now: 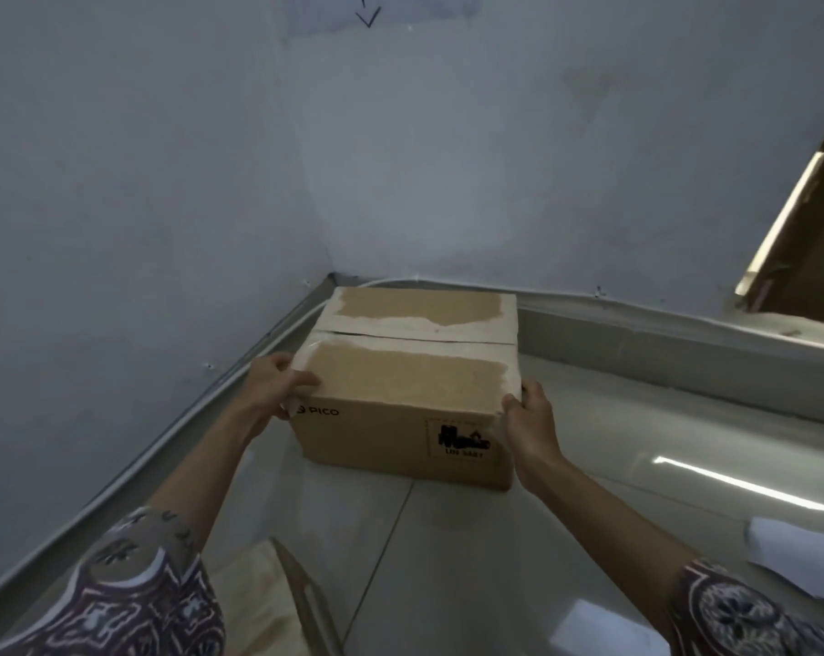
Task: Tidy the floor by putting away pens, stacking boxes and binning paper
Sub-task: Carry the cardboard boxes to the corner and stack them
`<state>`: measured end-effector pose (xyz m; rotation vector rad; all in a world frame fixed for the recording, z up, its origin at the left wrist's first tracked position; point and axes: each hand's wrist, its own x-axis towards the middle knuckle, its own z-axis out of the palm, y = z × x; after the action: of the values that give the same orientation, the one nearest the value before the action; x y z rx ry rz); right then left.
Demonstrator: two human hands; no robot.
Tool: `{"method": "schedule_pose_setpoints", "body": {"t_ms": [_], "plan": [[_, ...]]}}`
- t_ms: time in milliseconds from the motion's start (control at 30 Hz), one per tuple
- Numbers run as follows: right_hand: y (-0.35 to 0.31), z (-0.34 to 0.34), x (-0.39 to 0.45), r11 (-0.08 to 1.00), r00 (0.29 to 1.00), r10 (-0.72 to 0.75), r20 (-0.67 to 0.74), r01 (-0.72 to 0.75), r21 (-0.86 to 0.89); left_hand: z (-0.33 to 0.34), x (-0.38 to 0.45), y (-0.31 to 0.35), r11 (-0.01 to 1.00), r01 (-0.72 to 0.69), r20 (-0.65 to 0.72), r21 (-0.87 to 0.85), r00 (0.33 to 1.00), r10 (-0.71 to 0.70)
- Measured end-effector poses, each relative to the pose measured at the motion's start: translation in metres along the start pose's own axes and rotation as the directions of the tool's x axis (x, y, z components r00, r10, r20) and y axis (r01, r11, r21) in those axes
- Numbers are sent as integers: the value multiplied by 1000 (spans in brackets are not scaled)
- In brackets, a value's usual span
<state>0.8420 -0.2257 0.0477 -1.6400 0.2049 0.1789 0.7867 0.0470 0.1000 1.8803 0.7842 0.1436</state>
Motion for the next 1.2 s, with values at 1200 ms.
{"method": "schedule_pose_setpoints", "body": {"t_ms": [1200], "plan": [[-29,7,-178,920,792,-60,607,280,-275,-104,-190,-69,993,-116,-303,-9,947,108]]}}
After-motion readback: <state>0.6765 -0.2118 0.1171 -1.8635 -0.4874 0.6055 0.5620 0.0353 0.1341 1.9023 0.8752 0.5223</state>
